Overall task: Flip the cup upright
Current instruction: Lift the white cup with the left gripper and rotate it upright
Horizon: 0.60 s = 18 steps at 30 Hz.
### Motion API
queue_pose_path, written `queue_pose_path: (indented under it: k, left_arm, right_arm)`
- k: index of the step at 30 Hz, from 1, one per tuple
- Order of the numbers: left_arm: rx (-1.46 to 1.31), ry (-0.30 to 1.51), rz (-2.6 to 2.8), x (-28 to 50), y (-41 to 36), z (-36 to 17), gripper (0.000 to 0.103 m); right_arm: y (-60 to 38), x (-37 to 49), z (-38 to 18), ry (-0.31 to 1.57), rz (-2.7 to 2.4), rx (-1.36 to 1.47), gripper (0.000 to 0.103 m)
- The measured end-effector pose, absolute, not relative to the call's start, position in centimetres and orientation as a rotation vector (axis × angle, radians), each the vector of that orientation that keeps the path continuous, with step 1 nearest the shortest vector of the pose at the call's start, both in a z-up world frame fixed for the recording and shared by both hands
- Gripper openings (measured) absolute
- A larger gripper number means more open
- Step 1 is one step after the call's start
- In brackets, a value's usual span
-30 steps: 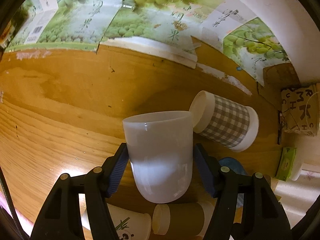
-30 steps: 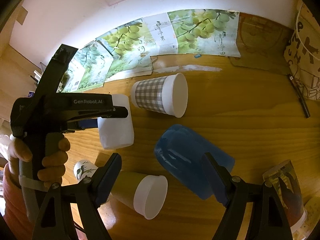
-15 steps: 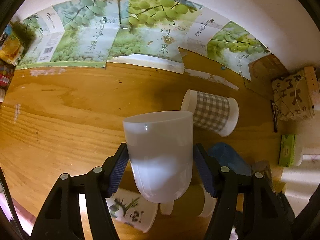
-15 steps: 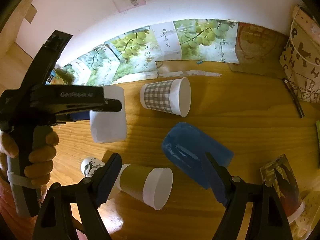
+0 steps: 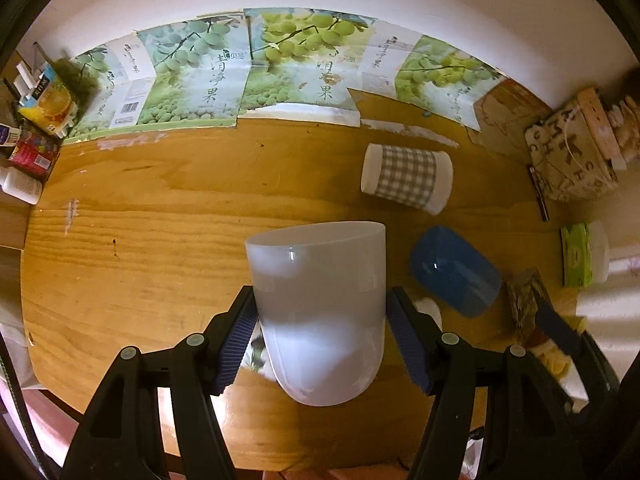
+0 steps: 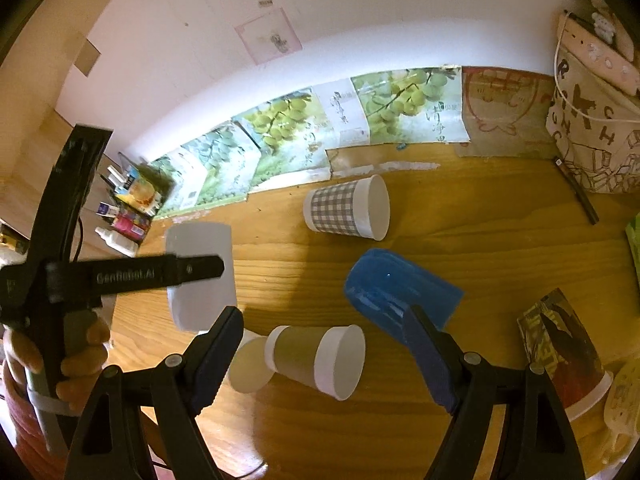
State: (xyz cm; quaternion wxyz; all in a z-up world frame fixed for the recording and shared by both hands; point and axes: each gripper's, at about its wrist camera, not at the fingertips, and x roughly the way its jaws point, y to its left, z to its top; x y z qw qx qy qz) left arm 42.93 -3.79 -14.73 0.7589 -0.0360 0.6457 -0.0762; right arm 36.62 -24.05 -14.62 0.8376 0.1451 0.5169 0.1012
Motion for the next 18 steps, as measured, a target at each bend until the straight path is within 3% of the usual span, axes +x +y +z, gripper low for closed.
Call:
queue_pose_path:
  k: [18]
  left_arm:
    - [-0.019, 1.408, -0.209, 34.1, -2.7, -14.5, 0.069]
  right_arm:
    - [-23.7, 30.2, -13.5, 1.063, 0.178, 0.377, 0.082]
